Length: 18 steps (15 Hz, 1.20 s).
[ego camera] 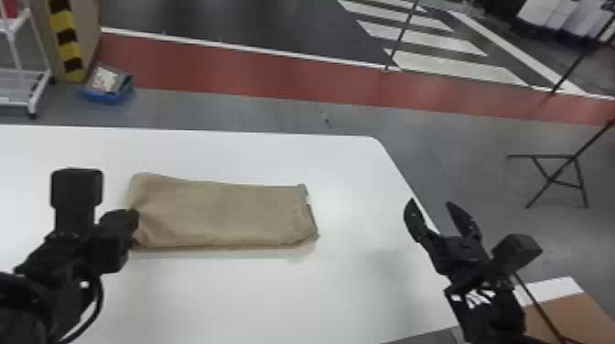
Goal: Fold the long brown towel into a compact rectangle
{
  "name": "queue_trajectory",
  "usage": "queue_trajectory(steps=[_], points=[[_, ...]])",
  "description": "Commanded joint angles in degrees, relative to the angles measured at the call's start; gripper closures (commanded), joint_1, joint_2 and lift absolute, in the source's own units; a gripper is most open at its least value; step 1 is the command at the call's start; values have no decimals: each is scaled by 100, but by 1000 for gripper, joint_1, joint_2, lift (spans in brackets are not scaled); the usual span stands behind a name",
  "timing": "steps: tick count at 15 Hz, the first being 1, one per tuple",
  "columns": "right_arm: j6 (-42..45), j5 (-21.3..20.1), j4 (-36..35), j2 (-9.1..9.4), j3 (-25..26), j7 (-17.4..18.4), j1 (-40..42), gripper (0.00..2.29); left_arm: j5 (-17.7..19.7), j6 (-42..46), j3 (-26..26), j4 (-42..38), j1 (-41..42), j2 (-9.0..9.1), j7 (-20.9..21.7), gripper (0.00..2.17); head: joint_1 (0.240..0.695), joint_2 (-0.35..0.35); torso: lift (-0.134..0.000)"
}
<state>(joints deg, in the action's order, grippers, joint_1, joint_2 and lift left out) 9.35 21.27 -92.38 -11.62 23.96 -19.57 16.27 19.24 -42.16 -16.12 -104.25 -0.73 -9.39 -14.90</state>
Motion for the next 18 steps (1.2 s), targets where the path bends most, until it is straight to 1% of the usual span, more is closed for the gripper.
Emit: queue_trajectory(steps=[1,2,5,6,7,8,9,10,11,12,14,16,17,18], points=[[0,-17,0,1,-67,14,-28,80,27,-210,258,-280,222,-186,5,1200,695,-350,-123],[-18,-17,0,1,-84,23,-36,80,71,-526,346,-420,302,-230,67,1200,695,-341,-123],[-18,-53,0,10,-190,58,-80,80,80,-544,346,-499,389,-256,128,1197,695,-316,-123],[-18,-61,0,19,-216,58,-80,80,62,-439,320,-491,381,-247,137,1112,695,-311,-123],[-18,-61,-8,28,-225,58,-80,80,44,-210,311,-491,372,-247,137,680,695,-309,-123],[-35,-61,-8,19,-225,67,-80,80,44,124,329,-508,381,-256,119,147,695,-307,-123],[-70,-61,-8,19,-225,67,-80,80,44,476,346,-543,389,-265,49,-2,695,-305,-123],[-123,-61,-8,19,-216,58,-80,80,44,739,364,-622,425,-265,-39,-2,695,-302,-123],[-211,-61,-8,1,-234,58,-107,66,53,1126,355,-693,477,-282,-153,19,695,-294,-123],[-334,-70,-44,-16,-287,41,-177,73,44,1267,320,-728,504,-282,-162,43,695,-288,-123],[-1072,-44,-211,-16,-401,23,-370,76,0,1267,118,-710,460,-256,-92,83,695,-279,-123],[-1582,-26,-342,-7,-577,-21,-520,87,-79,1108,-120,-578,345,-238,216,471,695,-276,-123],[-1863,-26,-369,-16,-673,-65,-617,113,-96,774,-278,-526,249,-230,251,876,695,-277,-123],[-2215,-9,-369,1,-752,-74,-775,127,-123,774,-445,-438,240,-212,242,1382,695,-279,-123]])
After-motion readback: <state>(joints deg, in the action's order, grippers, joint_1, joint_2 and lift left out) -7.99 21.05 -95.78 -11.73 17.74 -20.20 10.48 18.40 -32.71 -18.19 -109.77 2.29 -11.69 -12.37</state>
